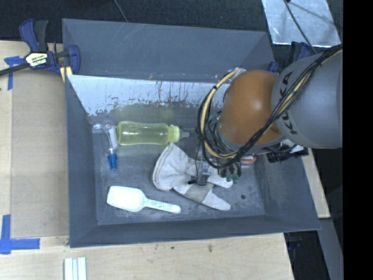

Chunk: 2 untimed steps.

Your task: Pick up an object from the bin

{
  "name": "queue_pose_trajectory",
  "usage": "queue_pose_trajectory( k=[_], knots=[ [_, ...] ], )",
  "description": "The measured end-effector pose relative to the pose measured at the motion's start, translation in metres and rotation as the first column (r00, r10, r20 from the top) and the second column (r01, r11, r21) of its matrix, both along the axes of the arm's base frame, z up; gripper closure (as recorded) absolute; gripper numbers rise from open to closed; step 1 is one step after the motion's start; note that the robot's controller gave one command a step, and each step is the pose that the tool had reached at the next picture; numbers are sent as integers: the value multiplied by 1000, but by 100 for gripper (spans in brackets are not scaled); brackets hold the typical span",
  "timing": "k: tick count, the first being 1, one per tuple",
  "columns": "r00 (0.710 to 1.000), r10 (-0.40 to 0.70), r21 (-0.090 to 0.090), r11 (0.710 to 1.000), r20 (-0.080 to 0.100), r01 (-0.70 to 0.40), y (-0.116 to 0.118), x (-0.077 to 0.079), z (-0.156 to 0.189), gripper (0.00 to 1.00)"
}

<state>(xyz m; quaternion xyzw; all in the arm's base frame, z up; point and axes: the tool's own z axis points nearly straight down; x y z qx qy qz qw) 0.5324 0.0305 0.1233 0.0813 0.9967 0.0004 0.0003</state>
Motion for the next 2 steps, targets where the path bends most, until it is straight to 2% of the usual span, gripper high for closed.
queue_pose_trajectory(
  k=[2],
  knots=[
    [1000,0,0,1000,5,0,0,1,29,100]
  ],
)
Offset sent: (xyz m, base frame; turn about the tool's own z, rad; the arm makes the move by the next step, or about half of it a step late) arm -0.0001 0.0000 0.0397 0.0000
